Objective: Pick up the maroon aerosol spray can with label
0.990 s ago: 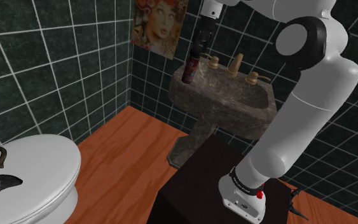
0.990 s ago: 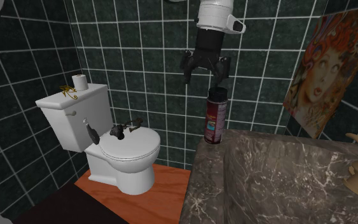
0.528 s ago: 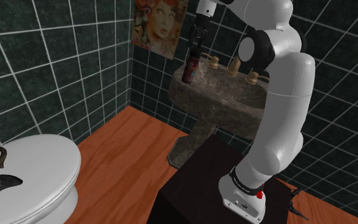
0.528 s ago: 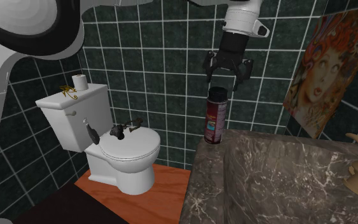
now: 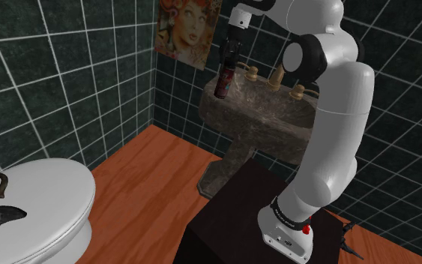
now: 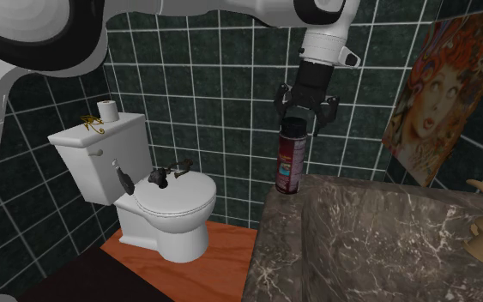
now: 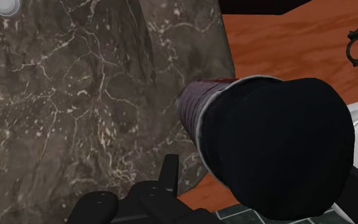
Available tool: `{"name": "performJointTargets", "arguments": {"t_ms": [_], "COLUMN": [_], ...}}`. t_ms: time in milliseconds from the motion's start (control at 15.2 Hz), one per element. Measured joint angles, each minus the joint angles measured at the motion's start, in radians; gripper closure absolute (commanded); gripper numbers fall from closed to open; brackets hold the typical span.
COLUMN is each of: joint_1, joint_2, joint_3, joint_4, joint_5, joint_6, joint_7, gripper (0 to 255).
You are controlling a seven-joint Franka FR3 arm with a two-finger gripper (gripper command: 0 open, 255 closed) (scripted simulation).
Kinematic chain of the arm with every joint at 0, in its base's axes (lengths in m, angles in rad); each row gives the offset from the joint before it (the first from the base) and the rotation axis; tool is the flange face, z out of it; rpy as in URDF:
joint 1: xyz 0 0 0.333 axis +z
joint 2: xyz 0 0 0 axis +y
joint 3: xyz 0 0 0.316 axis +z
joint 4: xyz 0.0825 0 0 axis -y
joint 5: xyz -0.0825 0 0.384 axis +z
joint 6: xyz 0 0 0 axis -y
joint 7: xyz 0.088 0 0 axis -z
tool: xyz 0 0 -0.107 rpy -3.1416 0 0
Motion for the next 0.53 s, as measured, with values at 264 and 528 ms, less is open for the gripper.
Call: {"name": "performJointTargets", "arguments": {"t_ms": [264, 528], "joint_1": [0.002, 0.002], "joint_2": [-0.004, -0.005], "joint_3": [0.000, 0.000], "joint_4": [-0.007, -0.008], "joint_5": [-0.001, -0.001], "joint_6": [0.005, 0.006], "joint_7": [0.000, 0.000], "gripper": [255, 255]}}
